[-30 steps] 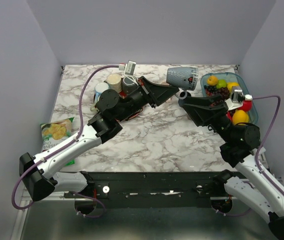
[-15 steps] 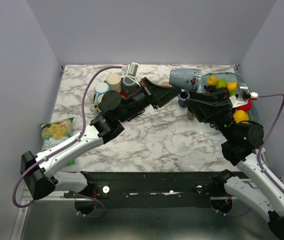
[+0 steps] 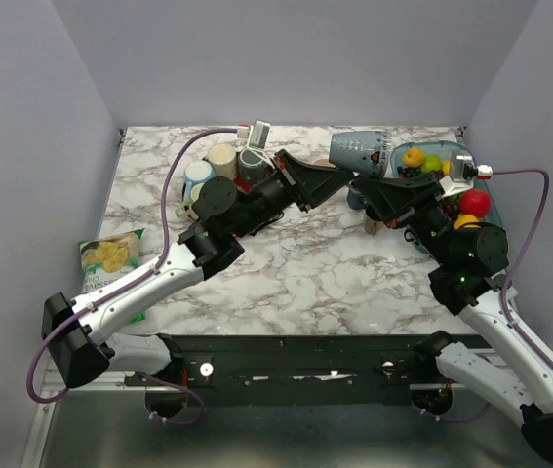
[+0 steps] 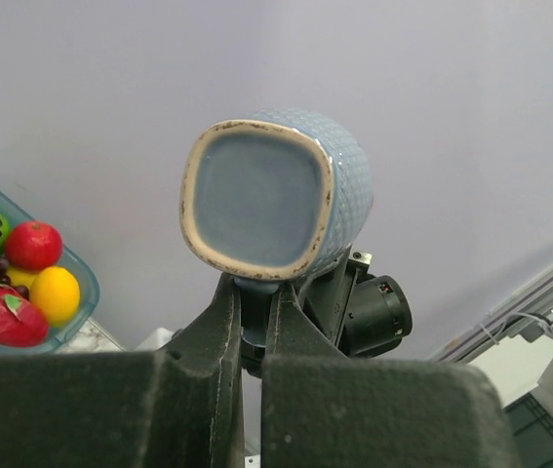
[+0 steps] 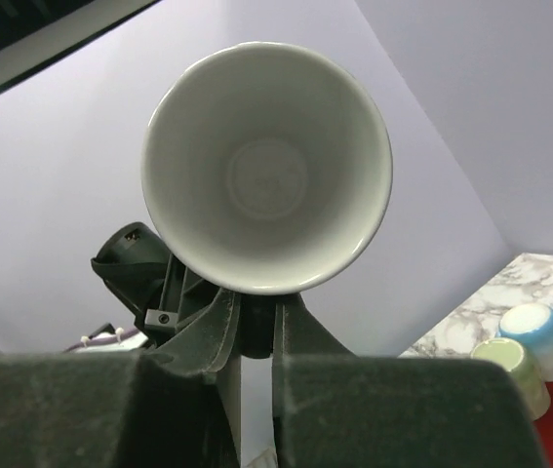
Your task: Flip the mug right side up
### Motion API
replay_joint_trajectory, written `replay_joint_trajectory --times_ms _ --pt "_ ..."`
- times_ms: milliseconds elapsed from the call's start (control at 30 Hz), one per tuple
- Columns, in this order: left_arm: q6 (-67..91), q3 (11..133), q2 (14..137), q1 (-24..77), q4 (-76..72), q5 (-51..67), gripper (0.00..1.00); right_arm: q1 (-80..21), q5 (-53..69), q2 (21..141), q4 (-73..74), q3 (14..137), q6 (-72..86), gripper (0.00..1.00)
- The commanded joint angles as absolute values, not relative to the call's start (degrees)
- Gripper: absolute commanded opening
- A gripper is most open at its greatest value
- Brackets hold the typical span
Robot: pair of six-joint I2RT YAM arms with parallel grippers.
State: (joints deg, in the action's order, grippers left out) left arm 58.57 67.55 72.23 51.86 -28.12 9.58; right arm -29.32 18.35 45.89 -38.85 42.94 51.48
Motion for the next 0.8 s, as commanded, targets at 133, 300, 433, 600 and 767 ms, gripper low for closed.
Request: replay_joint_trajectory --times_ms 133,300,433,600,767 --pt "56.96 66.71 70.84 52.47 -30.15 8.7 0.09 -29.71 14.95 45.35 -33.84 45.7 48.96 0.01" --pt "51.34 65.74 68.91 52.47 -26.73 8.88 0.78 -29.71 12.05 44.39 -27.36 46.58 47.29 0.01" --pt "42.82 65.22 65.49 52.38 -18.65 7.66 0.97 -29.71 7.49 43.95 -17.61 48.6 44.57 0.01" --pt "32.11 63.64 61.0 52.38 -1.52 -4.0 0.99 -29.71 0.71 45.35 -0.55 52.91 37.63 0.01" --pt "25.41 64.07 58.01 52.38 11.22 -14.93 0.99 -29.71 3.24 51.66 7.2 55.2 25.62 0.01"
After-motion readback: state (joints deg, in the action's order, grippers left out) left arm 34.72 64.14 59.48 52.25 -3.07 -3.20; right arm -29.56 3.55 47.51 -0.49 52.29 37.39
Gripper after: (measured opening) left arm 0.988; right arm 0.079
